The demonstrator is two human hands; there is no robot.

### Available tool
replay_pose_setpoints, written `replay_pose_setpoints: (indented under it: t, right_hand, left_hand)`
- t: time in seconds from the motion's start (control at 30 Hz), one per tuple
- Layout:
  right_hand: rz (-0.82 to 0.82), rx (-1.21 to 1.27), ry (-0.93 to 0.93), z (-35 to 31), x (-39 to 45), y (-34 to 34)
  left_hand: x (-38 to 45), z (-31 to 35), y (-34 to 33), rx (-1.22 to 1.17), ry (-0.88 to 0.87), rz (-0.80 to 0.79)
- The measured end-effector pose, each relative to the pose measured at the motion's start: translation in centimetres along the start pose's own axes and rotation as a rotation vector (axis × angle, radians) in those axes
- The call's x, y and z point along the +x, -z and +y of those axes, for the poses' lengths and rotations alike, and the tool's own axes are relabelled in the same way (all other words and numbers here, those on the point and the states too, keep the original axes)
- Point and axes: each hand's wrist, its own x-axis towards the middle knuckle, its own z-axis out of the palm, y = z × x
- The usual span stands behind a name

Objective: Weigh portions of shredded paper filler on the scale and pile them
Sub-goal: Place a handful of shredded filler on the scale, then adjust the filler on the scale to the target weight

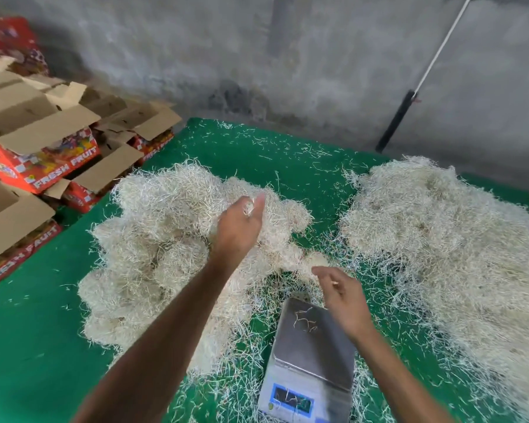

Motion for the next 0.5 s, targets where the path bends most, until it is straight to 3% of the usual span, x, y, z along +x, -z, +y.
replay_pose_setpoints:
  t: [0.1, 0.17, 0.23, 0.3, 0.5]
  right_hand:
    - [0.048, 0.019, -0.087, 3.3, -1.0, -0.9]
    - [0.062, 0.027, -0.127, 4.7, -1.6, -1.4]
    - [0.063, 0.028, -0.168, 5.8, -1.8, -1.5]
    - [0.062, 0.033, -0.205, 7.0, -1.8, -1.0]
    - [0.152, 0.169, -0.344, 9.3, -1.7, 2.4]
  left_hand:
    - [1.7, -0.4, -3.2, 0.198, -0.386, -0.079]
    - [1.2, -2.2, -6.4, 0.331, -0.516, -0.225]
    - [0.2, -4.5, -9.4, 0.603, -0.562, -0.423]
    - [-0.5, -6.4, -11.5, 0.866, -0.649, -0.496]
    - [-0.6, -6.5, -13.3, 0.888, -0.611, -0.526]
